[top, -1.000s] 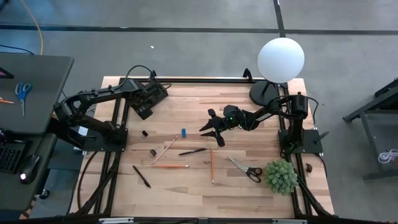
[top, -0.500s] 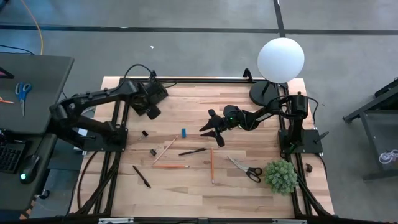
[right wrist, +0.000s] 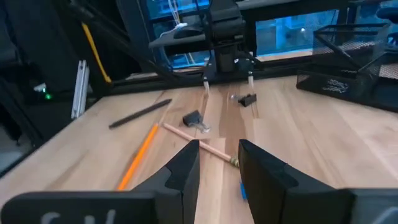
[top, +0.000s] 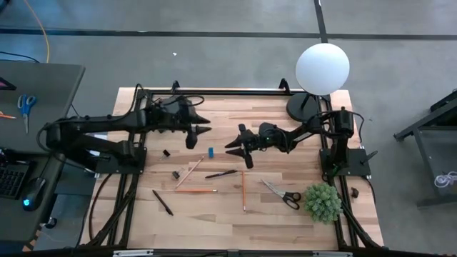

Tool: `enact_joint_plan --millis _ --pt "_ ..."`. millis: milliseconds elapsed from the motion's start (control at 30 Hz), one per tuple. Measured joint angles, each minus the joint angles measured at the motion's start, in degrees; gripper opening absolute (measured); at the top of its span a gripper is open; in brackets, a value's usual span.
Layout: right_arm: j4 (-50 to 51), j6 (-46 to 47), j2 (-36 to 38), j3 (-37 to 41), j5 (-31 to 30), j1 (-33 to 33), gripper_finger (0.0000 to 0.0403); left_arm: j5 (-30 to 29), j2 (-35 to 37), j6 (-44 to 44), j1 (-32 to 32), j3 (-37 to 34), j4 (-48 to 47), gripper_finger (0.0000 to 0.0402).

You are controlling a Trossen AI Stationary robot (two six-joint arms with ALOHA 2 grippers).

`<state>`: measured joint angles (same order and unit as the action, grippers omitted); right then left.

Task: Pick and place office supplies into organizer
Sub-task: Put the black pen into the top left section of the desk organizer

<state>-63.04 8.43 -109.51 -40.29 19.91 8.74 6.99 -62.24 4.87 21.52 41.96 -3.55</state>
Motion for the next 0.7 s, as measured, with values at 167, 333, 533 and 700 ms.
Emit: enact_joint_plan --millis 167,333,533,700 --pt "3.6 1.6 0.0 -2.6 -4.2 -2.8 0.0102 0.5 -0.2 -1.2 -4.7 -0.7 0.5 0.0120" --pt "9.3 0.3 0.0 -4.9 -12.1 -6.6 0.0102 0.1 1.1 -0.1 -7.6 -6.8 2.4 0.0104" --pt "10.2 1.2 0.0 -5.9 -18.8 -8.7 0.0102 0.2 2.9 5.8 -11.2 -21.5 24.6 0.0081" --pt "11.0 3.7 0.0 -5.9 -22.0 -7.2 0.0102 0.1 2.7 9.5 -14.2 -33.2 46.6 0.0064"
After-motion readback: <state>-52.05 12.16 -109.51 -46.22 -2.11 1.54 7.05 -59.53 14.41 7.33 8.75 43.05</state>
